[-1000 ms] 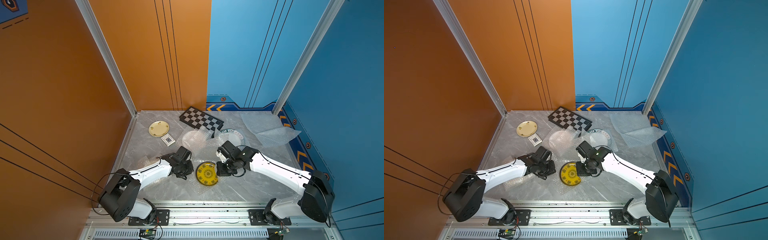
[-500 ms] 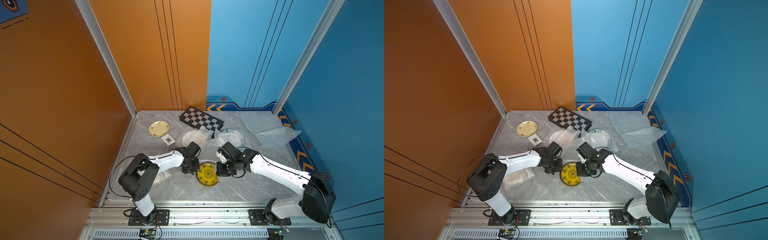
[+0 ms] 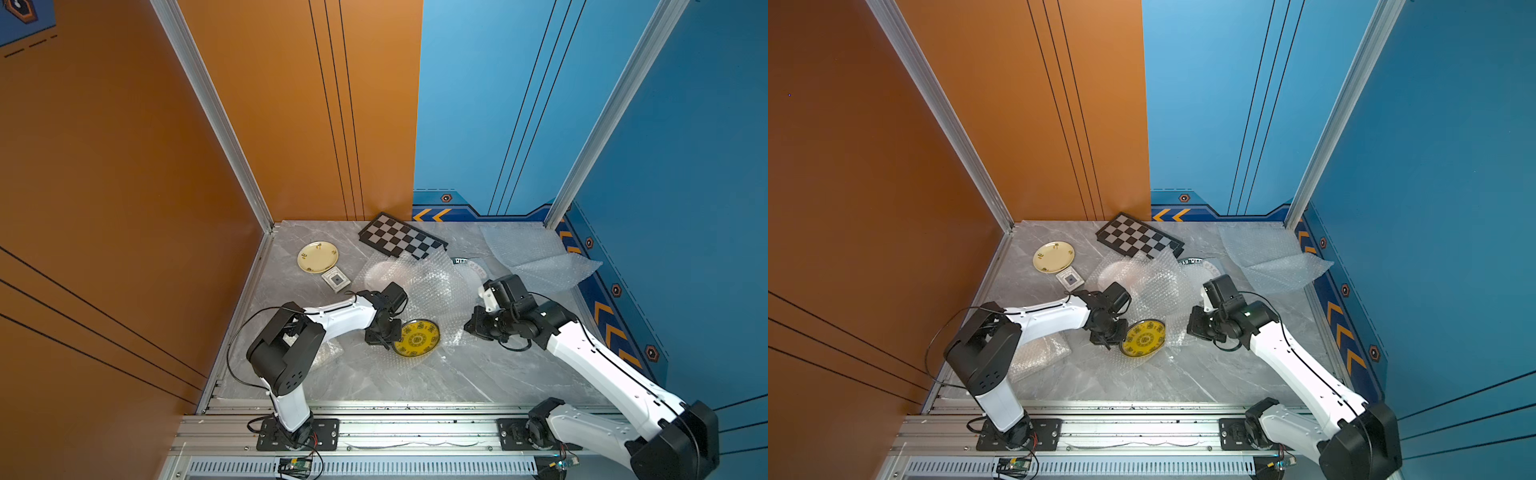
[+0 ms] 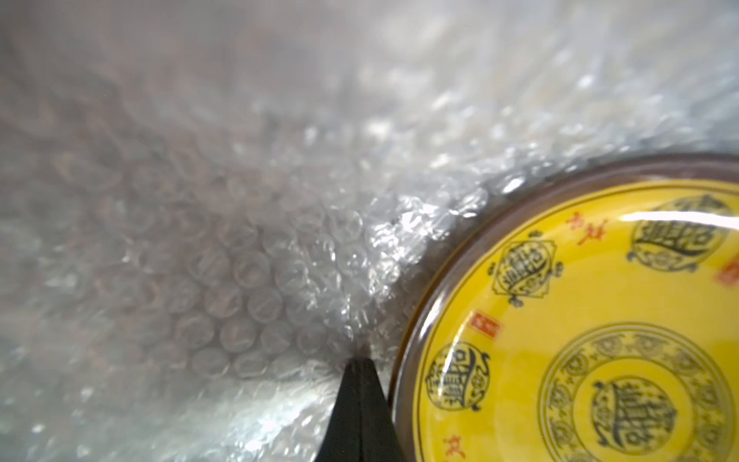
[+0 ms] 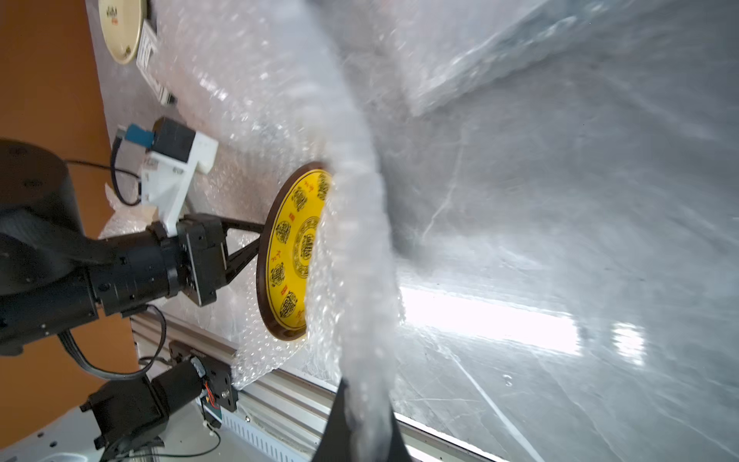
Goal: Unpack dinner plates from bubble wrap
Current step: Unwrap the bubble wrap at the center of the board.
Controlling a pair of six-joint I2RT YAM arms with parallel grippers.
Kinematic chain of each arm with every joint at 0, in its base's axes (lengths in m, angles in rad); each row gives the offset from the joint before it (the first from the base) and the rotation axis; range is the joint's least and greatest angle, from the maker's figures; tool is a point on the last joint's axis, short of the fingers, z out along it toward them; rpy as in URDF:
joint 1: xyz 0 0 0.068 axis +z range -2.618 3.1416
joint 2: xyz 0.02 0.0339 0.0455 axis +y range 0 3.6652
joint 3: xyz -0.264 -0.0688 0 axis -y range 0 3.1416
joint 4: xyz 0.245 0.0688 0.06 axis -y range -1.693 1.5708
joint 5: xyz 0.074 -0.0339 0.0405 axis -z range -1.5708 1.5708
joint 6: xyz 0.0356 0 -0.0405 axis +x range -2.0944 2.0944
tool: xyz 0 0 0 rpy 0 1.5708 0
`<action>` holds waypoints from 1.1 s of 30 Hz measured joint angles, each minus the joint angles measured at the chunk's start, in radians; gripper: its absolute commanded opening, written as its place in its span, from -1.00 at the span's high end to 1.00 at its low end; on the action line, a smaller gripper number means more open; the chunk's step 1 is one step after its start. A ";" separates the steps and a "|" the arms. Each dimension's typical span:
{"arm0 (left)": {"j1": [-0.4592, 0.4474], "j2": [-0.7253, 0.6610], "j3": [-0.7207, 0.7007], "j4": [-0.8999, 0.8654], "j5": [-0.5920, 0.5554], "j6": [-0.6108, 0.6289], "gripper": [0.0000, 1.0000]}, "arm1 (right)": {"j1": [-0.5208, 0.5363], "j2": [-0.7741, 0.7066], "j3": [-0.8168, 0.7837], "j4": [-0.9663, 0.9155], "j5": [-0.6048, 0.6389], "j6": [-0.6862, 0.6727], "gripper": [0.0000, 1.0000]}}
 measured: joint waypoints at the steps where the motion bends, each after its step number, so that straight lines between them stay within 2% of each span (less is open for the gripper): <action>1: 0.000 0.000 -0.003 0.000 -0.001 0.008 1.00 | -0.034 -0.014 -0.006 -0.006 -0.004 -0.003 0.88; 6: 0.001 -0.007 -0.013 0.006 0.000 0.036 1.00 | -0.169 -0.031 -0.053 -0.027 -0.023 -0.025 0.85; 10: 0.002 -0.014 -0.016 0.006 -0.001 0.049 1.00 | -0.211 -0.019 -0.086 -0.037 -0.034 -0.038 0.76; 12: 0.003 -0.014 -0.013 0.003 -0.001 0.054 1.00 | -0.229 -0.017 -0.100 -0.037 -0.034 -0.042 0.56; 16: 0.005 -0.011 -0.006 -0.009 0.000 0.064 1.00 | -0.263 -0.010 -0.120 -0.044 -0.029 -0.048 -0.07; 17: 0.006 -0.009 -0.004 -0.012 0.003 0.065 1.00 | -0.267 -0.007 -0.120 -0.047 -0.026 -0.052 -0.16; 22: 0.010 -0.006 0.002 -0.026 0.009 0.071 1.00 | -0.298 0.007 -0.120 -0.056 -0.006 -0.056 -0.38; 23: 0.011 -0.007 0.002 -0.029 0.010 0.071 1.00 | -0.307 0.005 -0.119 -0.062 -0.001 -0.055 -0.48; 26: 0.014 -0.011 0.002 -0.043 0.014 0.076 0.99 | -0.332 -0.008 -0.105 -0.094 0.026 -0.061 -0.53; 33: 0.037 -0.056 -0.008 -0.106 0.022 0.084 0.40 | -0.365 -0.084 0.046 -0.176 0.097 -0.067 -0.54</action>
